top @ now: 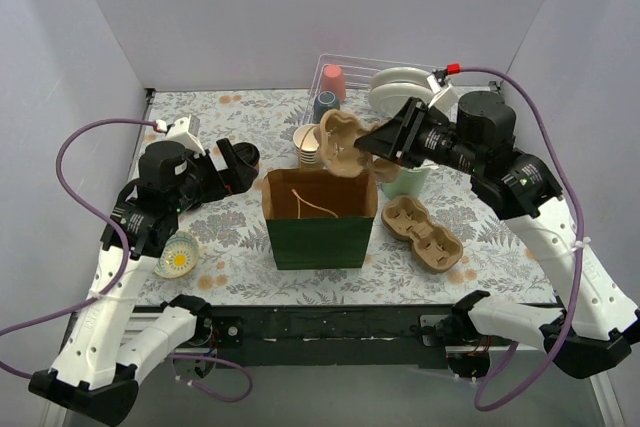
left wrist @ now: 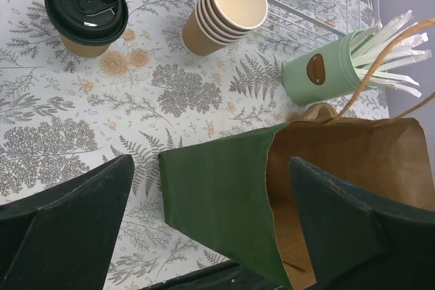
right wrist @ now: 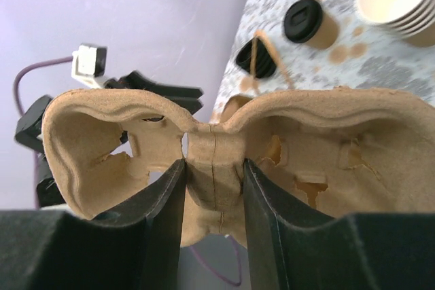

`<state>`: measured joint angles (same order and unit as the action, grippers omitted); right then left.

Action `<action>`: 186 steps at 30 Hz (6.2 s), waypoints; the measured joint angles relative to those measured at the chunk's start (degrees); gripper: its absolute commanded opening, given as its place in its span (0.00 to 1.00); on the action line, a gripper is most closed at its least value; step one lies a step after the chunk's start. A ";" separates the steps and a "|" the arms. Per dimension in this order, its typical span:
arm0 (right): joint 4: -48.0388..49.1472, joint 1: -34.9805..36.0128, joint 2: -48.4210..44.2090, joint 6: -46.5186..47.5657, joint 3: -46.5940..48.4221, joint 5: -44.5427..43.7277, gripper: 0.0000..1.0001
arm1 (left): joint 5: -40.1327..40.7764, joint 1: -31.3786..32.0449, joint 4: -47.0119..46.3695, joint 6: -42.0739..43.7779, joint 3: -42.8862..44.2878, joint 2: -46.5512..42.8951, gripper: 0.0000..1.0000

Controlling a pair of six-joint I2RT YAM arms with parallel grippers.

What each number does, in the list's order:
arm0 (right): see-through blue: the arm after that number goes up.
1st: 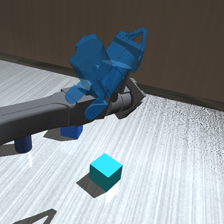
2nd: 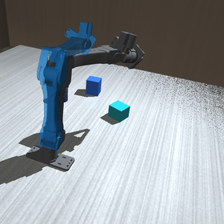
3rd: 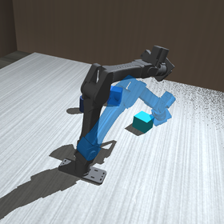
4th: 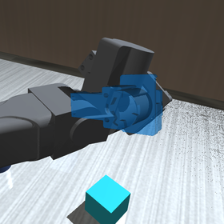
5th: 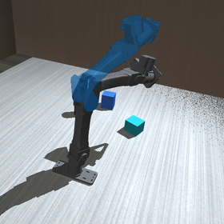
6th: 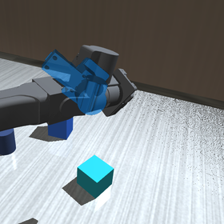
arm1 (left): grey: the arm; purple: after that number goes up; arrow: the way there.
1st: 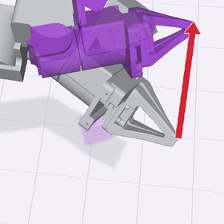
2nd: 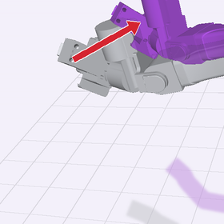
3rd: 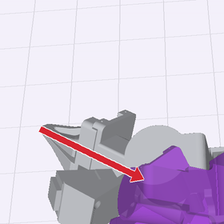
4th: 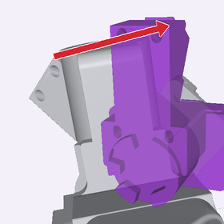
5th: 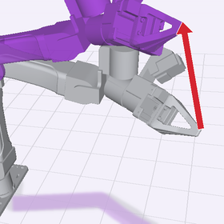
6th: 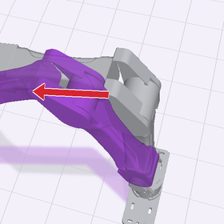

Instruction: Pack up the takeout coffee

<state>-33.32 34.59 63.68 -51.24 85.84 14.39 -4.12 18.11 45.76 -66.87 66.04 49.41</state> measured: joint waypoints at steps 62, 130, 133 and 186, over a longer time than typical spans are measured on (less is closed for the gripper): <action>-5.20 12.55 11.37 -17.14 -0.22 -5.25 0.27 | -10.03 0.00 9.11 -16.83 3.21 1.55 0.78; -23.47 21.18 20.79 -13.29 7.41 -24.33 0.27 | -20.72 0.00 1.70 -15.47 -1.70 3.17 0.30; -25.07 21.55 21.90 -13.27 8.61 -24.65 0.27 | -20.85 0.00 1.70 -15.50 -1.70 3.34 0.38; -27.34 23.69 24.41 -13.16 5.95 -32.41 0.25 | -25.31 0.00 -1.31 -16.50 -2.08 8.11 0.00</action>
<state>-60.66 58.28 88.09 -64.40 91.79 -18.02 -29.43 18.11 44.45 -83.37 63.96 57.52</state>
